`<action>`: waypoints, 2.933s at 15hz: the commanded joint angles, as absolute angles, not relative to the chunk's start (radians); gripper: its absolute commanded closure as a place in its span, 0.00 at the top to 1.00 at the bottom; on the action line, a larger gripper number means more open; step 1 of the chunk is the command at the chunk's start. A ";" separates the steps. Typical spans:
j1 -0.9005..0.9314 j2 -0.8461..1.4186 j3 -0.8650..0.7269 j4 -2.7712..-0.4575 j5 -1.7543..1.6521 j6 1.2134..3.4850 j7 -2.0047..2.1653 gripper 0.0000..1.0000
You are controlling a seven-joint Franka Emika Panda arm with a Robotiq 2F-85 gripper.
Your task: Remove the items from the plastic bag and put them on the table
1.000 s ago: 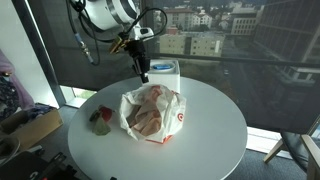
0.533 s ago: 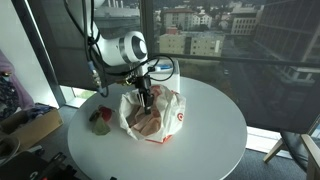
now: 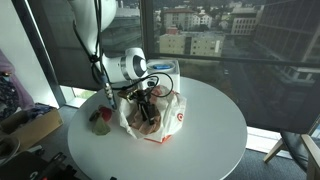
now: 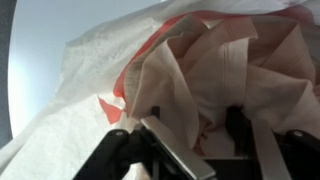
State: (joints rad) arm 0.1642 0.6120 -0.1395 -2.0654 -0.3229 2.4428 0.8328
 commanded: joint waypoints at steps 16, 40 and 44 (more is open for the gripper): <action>0.345 0.701 -0.285 -1.993 -0.517 2.415 0.982 0.17; 0.366 0.445 0.008 -1.527 -0.919 1.373 0.867 0.03; 0.357 0.399 0.100 -1.441 -0.868 1.459 0.871 0.03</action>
